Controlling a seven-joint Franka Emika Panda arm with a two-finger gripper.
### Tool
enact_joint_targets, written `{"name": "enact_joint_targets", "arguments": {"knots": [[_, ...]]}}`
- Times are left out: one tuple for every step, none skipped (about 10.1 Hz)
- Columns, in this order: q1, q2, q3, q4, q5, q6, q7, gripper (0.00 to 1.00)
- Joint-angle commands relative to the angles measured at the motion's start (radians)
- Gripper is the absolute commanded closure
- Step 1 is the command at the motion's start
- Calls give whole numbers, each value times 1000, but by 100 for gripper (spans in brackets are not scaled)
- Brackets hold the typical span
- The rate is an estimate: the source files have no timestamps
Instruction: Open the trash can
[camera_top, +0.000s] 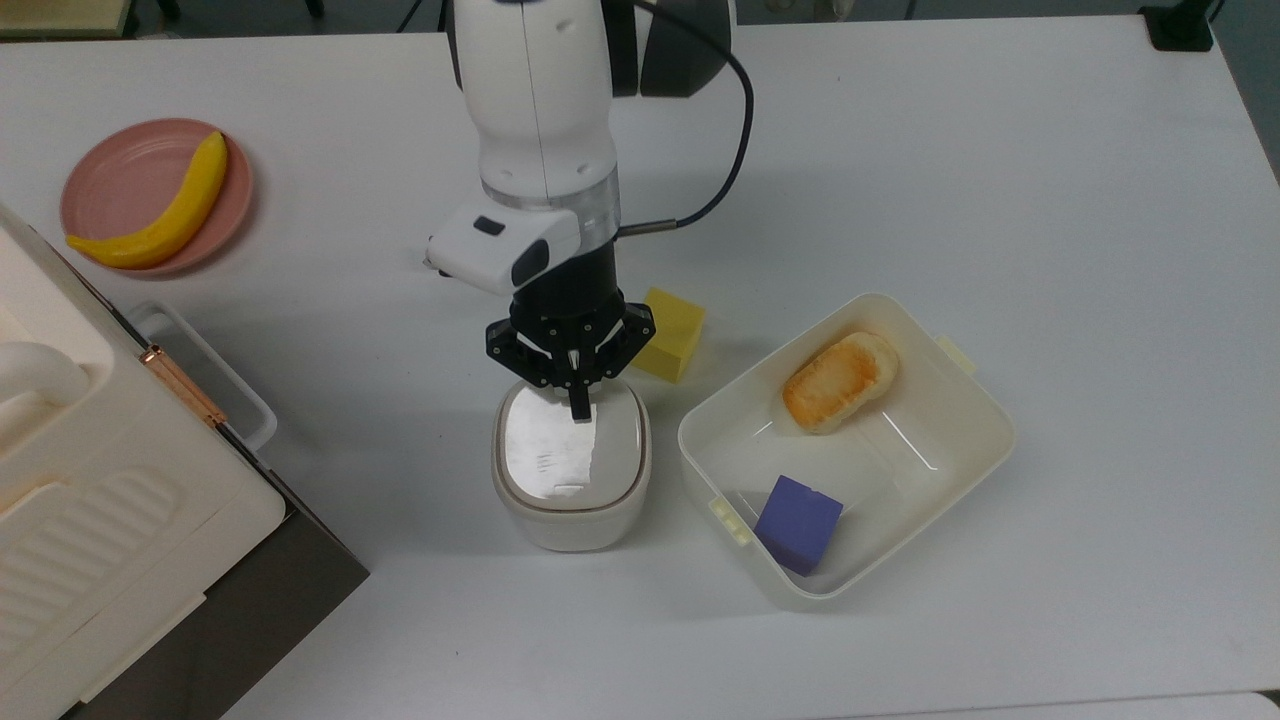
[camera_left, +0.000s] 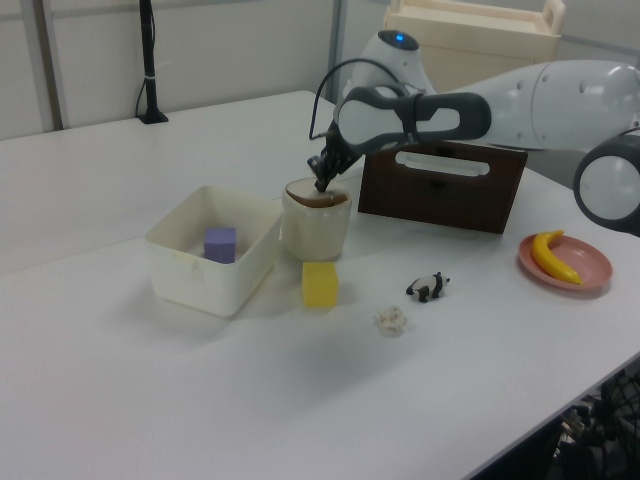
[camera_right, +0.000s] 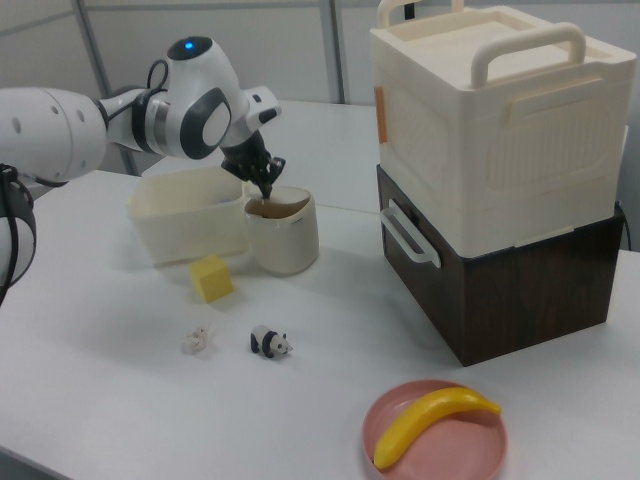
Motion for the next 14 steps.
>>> {"name": "enact_joint_targets", "arguments": {"knots": [[9,-136,-14,-12,3,-144,-7,100],[7,-185,-14,-12,-4,-233,-10,100],[6,-216,-16,-12,-6,-316,-11,100],[3,-244,-16,-12,-9,-396,-11,100],[1,-275,-16,-16,-10,-488,-13,100],[0,-304,-17,-19,-13,-601,-14,100],[-2,-337,-17,-21,-29,-716,-16,100],[-2,-367,-17,-33,-45,-781,-16,88],[-3,-385,-17,-39,-49,-816,-16,79],[-11,-394,-17,-45,-49,-826,-14,65],[-12,-392,-16,-45,-49,-818,-14,33],[-12,-384,-16,-45,-49,-812,-14,7],[-12,-382,-16,-45,-49,-811,-14,0],[-11,-381,-16,-47,-49,-811,-10,0]]}}
